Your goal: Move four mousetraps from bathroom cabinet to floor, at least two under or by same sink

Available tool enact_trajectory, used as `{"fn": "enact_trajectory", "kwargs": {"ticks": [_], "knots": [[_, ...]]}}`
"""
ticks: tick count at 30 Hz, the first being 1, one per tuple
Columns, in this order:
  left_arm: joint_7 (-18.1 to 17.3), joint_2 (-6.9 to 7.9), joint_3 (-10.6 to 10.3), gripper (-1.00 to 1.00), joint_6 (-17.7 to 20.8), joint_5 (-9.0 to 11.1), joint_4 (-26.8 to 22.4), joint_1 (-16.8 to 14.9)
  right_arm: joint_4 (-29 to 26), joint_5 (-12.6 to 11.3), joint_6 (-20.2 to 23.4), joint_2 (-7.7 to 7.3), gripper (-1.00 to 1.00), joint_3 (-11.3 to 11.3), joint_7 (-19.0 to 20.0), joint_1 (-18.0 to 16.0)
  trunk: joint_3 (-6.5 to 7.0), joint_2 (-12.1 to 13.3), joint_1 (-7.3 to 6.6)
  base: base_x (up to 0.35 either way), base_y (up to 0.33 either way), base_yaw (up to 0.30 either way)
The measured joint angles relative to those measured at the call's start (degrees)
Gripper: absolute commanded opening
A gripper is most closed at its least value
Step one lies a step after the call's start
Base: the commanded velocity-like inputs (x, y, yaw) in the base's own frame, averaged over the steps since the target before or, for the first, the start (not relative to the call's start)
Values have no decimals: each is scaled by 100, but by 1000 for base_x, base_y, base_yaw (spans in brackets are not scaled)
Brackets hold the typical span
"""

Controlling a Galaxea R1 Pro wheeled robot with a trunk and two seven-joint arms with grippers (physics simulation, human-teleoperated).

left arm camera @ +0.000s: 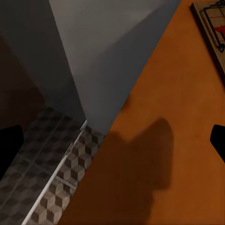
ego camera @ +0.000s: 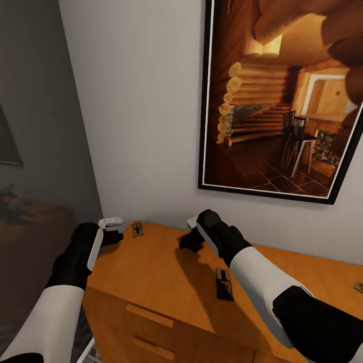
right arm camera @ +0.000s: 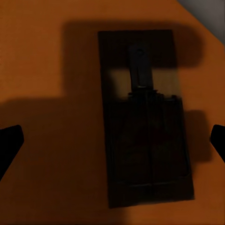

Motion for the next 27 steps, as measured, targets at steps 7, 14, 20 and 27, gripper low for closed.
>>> {"fn": "enact_trajectory", "kwargs": {"ticks": [7, 14, 20, 27], "knots": [[0, -3, 0, 100, -1, 0, 0, 1, 2, 18, 0, 0, 100, 12, 40, 1, 0, 0, 0, 0, 0, 0], [0, -6, -3, 100, -4, 0, 0, -1, 3, 36, 0, 0, 100, 15, 49, 1, 0, 0, 0, 0, 0, 0], [0, -7, -5, 100, -5, 0, 0, 2, 3, 44, 0, 0, 100, 19, 51, 2, 0, 0, 0, 0, 0, 0], [0, -7, -7, 100, -5, 2, 2, 1, 3, 58, 0, 0, 100, 17, 51, 0, 0, 0, 0, 0, 0, 0]]}}
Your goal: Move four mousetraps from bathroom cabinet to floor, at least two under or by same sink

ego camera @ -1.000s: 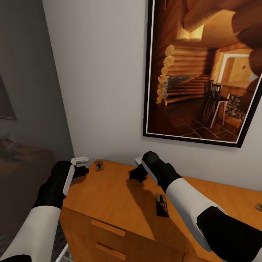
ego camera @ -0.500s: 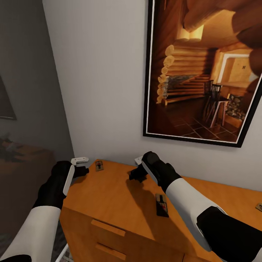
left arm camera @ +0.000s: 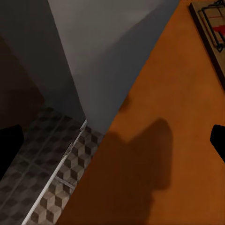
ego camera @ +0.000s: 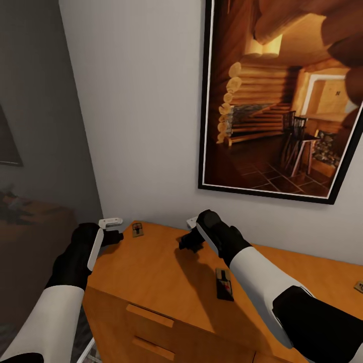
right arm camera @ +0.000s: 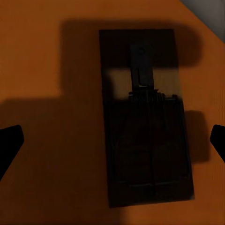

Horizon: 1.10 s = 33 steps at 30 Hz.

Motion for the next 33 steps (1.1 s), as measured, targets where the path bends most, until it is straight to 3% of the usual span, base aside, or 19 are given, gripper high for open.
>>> {"fn": "enact_trajectory", "kwargs": {"ticks": [33], "knots": [[-1, -7, -1, 100, 1, 6, 33, 1, 3, -63, 0, -22, 100, -35, 8, 1, 0, 0, 0, 0, 0, 0]]}}
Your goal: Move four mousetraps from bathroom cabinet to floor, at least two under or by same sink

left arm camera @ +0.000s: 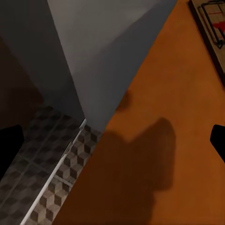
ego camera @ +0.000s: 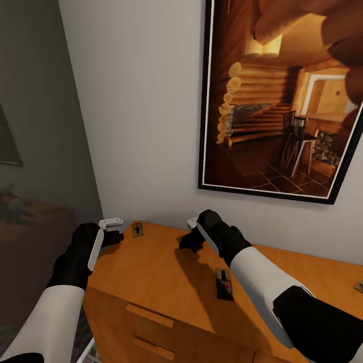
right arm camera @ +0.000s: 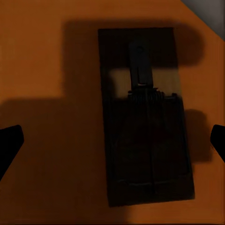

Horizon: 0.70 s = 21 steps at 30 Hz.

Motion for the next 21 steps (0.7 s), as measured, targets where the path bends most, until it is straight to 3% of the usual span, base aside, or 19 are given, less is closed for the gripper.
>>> {"fn": "enact_trajectory", "kwargs": {"ticks": [15, 21], "knots": [[0, -4, 0, 100, 0, 0, -1, 1, 5, -9, 0, -26, 100, -8, 13, -3, 0, 0, 0, 0, 0, 0], [0, -8, 0, 100, 0, 0, 3, 1, 1, -6, 0, -105, 100, -9, 17, -4, 0, 0, 0, 0, 0, 0]]}}
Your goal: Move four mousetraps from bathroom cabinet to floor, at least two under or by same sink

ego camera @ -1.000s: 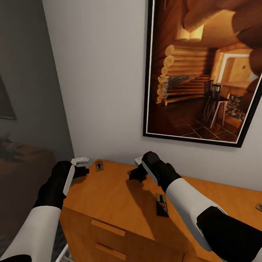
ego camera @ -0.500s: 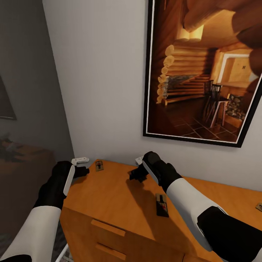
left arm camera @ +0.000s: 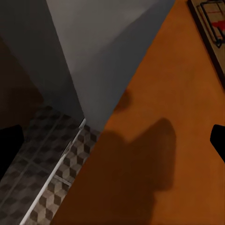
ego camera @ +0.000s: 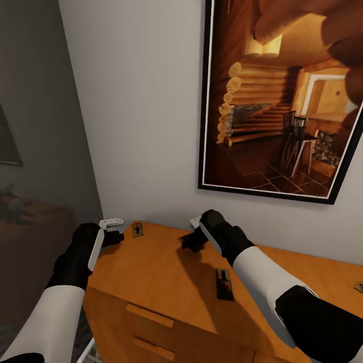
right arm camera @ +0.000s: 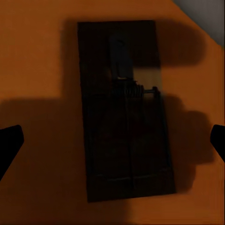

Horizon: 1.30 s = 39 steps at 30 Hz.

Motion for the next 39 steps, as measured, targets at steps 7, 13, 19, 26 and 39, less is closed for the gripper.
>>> {"fn": "enact_trajectory", "kwargs": {"ticks": [7, 13, 19, 26, 39], "knots": [[0, -20, -1, 100, 0, 1, 3, 0, -1, -2, 0, -44, 100, 0, 1, 0, 0, 0, 0, 0, 0, 0], [0, -35, -4, 100, 1, 0, 4, 2, -1, -5, 0, -65, 100, 0, 3, 1, 0, 0, 0, 0, 0, 0], [0, -40, -5, 100, 1, 0, 4, 0, -1, -4, 0, -87, 100, 0, 34, 3, 0, 0, 0, 0, 0, 0], [0, -47, -6, 100, 1, 0, 3, 2, -1, -3, -1, -121, 100, 5, 96, 1, 0, 0, 0, 0, 0, 0], [0, -50, -7, 100, 1, 0, 4, -1, 13, -2, -1, -133, 100, 8, 122, 1, 0, 0, 0, 0, 0, 0]]}}
